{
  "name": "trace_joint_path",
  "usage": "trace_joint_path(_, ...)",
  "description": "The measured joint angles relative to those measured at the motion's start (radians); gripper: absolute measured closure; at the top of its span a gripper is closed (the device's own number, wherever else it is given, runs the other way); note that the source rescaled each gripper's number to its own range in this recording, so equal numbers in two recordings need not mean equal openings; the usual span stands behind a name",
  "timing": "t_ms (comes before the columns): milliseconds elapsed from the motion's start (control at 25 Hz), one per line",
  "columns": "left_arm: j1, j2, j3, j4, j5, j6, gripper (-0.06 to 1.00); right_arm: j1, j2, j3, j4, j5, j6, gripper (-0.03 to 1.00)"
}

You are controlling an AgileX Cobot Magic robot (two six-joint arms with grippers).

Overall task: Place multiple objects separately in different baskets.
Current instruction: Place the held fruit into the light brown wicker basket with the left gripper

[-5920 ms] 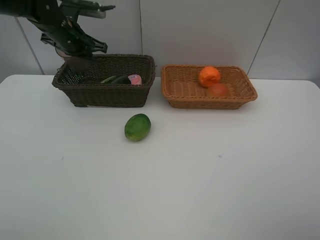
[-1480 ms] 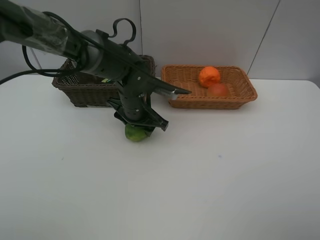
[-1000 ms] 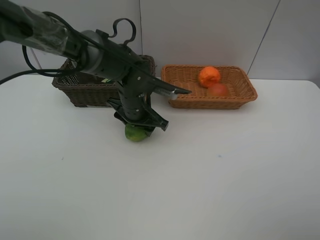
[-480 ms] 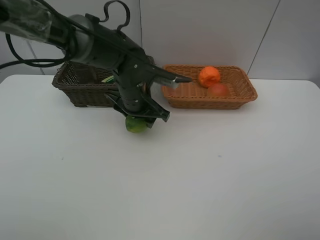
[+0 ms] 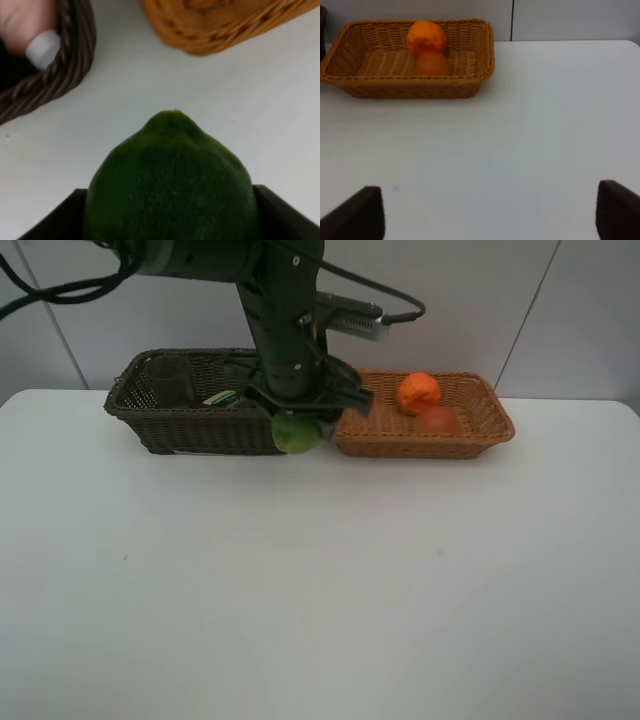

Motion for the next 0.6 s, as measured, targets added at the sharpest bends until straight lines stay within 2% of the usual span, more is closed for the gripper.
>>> trace_joint_path(120, -0.016, 0.009, -0.075, -0.001, 0.000, 0.000, 0.19, 0.000, 0.000, 0.000, 0.001, 0.000, 0.000, 0.09)
trace_joint_path(240, -0.026, 0.038, -0.144, 0.000, -0.050, 0.000, 0.19, 0.000, 0.000, 0.000, 0.001, 0.000, 0.000, 0.09)
trace_joint_path(440, -0.034, 0.091, -0.166, 0.004, -0.274, 0.000, 0.19, 0.000, 0.000, 0.000, 0.001, 0.000, 0.000, 0.09)
trace_joint_path(600, -0.033, 0.147, -0.166, 0.053, -0.441, 0.000, 0.19, 0.000, 0.000, 0.000, 0.001, 0.000, 0.000, 0.09)
